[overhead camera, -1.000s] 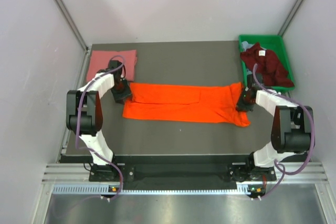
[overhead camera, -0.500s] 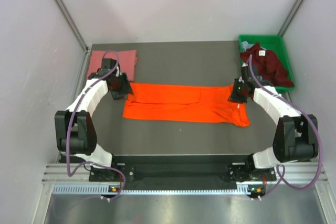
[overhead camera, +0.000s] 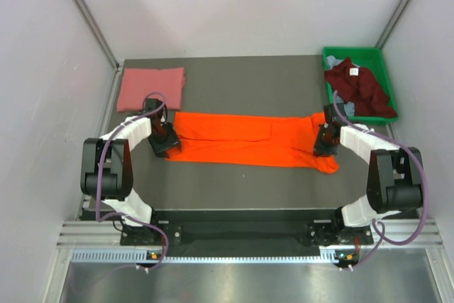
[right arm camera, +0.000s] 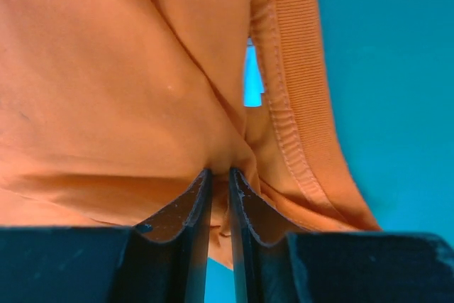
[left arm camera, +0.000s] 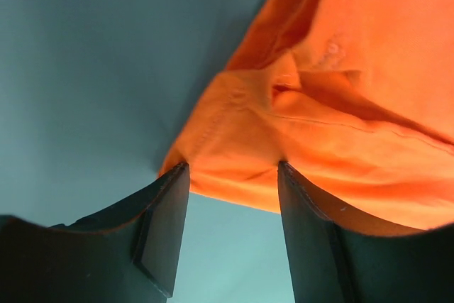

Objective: Fold and stack the t-shirts
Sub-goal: Fold the tshirt

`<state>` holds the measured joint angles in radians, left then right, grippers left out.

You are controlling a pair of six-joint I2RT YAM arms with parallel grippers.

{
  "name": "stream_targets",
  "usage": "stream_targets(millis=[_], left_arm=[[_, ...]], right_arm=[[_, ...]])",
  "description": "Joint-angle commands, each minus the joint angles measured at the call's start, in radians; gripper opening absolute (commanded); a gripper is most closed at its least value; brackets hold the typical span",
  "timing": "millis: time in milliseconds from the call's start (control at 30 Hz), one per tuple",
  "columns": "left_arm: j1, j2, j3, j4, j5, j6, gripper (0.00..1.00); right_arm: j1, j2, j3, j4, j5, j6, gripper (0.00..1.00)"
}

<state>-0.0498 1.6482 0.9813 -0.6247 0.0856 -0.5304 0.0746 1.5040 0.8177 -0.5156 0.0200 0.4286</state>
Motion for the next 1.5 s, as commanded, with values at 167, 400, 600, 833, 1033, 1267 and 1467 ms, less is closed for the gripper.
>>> stream_targets(millis=[167, 400, 600, 833, 1033, 1267, 1467], left_arm=[[0.004, -0.100, 0.112, -0.041, -0.031, 0.013, 0.60], [-0.015, -0.120, 0.063, 0.026, 0.117, -0.011, 0.60], [-0.016, -0.062, -0.049, 0.069, 0.050, -0.019, 0.60], [-0.013, 0.007, -0.075, 0.076, -0.174, -0.029, 0.60], [-0.013, 0.015, -0.047, 0.056, -0.234, -0.029, 0.60], [-0.013, -0.016, -0.017, 0.005, -0.222, -0.040, 0.59], [-0.015, -0.119, 0.095, -0.044, -0.135, 0.029, 0.61]], right_arm=[[0.001, -0.128, 0.116, -0.152, 0.055, -0.048, 0.19], [0.042, -0.154, 0.037, -0.120, -0.127, -0.031, 0.06], [0.010, -0.119, -0.052, -0.101, 0.019, -0.018, 0.03], [-0.052, -0.036, -0.016, -0.106, 0.132, -0.027, 0.04], [-0.052, -0.007, 0.040, -0.126, 0.146, -0.100, 0.09], [-0.052, -0.059, 0.015, -0.130, 0.087, -0.087, 0.14], [-0.052, -0.152, 0.107, -0.190, -0.017, -0.079, 0.22]])
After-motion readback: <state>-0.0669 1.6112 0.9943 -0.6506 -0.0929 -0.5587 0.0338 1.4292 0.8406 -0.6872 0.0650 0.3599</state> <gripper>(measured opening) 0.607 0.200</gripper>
